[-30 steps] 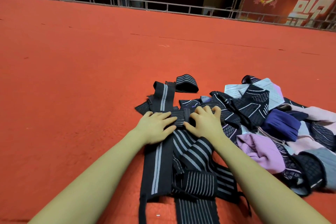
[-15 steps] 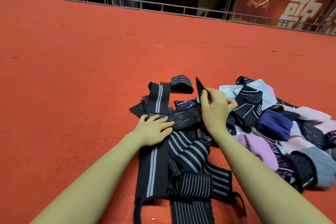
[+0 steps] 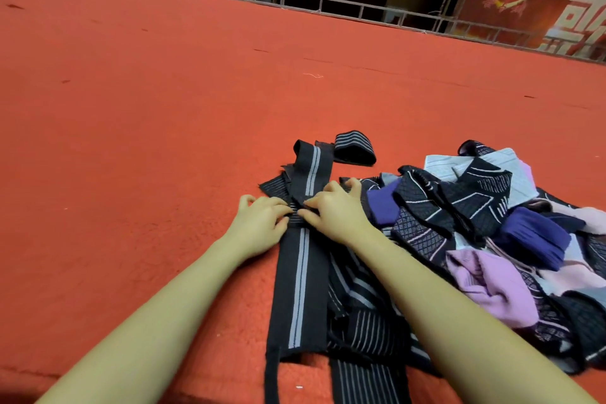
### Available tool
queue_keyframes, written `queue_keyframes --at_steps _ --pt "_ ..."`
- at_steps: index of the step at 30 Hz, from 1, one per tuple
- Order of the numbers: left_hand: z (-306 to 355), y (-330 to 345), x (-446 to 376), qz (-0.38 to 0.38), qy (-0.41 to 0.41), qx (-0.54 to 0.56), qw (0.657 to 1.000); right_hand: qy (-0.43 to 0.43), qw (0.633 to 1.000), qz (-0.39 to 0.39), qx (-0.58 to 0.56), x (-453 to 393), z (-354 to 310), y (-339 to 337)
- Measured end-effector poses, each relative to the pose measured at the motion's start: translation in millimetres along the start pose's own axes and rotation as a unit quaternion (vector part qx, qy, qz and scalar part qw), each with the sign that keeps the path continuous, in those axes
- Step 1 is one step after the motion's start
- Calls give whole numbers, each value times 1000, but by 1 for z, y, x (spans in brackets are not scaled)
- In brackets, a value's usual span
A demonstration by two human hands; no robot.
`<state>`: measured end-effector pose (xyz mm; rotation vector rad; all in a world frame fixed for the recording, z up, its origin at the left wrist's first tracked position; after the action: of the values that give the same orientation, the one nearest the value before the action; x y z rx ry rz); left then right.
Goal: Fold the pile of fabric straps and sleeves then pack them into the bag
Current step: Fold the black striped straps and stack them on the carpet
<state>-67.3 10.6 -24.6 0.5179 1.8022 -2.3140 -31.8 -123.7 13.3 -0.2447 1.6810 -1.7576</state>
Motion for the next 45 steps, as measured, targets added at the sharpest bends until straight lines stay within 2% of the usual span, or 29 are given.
queue_keyframes --at_steps 2,5,7,9,11,14,17,21,25,31,34,37,38,40,42,45 --pt "-6 -2 0 15 -24 -9 1000 -26 999 -40 -2 4 -3 8" --pt "-9 -4 0 49 -52 12 997 -24 999 -33 -12 10 3 8" --pt "-2 -6 0 72 -48 30 996 -1 999 32 -14 14 12 3" --pt "9 -6 -2 63 -37 26 997 54 990 125 -31 18 28 -6" --pt "17 -1 -6 31 -44 -8 999 106 982 150 -42 25 46 -8" --pt "26 8 -9 -5 -85 -51 995 120 986 113 -32 38 67 -8" --pt "30 13 -9 -6 -119 -47 992 118 989 93 6 52 79 -4" --pt "31 12 -9 13 -140 -37 989 136 980 143 -14 60 91 -4" --pt "30 7 -7 29 -130 -31 991 102 980 167 -32 63 90 -11" --pt "36 4 -11 49 -124 -64 989 49 995 60 -60 76 93 -7" --pt "34 6 -10 15 -137 -95 986 111 990 61 -68 83 94 -5" --pt "40 5 -13 11 -120 -111 986 207 963 153 -78 81 97 -10" --pt "42 4 -14 21 -119 -101 988 220 958 171 -72 79 97 -10" --pt "46 4 -14 33 -98 -52 993 248 955 156 -54 80 96 -4" --pt "53 10 -12 -9 -50 3 999 290 947 127 -48 85 97 0" --pt "55 21 -7 -100 -36 2 994 279 947 143 -69 87 93 3"
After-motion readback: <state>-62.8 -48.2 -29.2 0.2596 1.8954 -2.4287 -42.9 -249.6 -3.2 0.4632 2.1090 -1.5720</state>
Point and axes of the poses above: each hand's wrist, its own x-axis away from the middle knuckle, its own y-axis out of the palm, z = x × y, the point moved 4 cm from there along -x, towards the middle knuckle, and after that the axes turned 11 degrees about z, right-handed, at the moved point
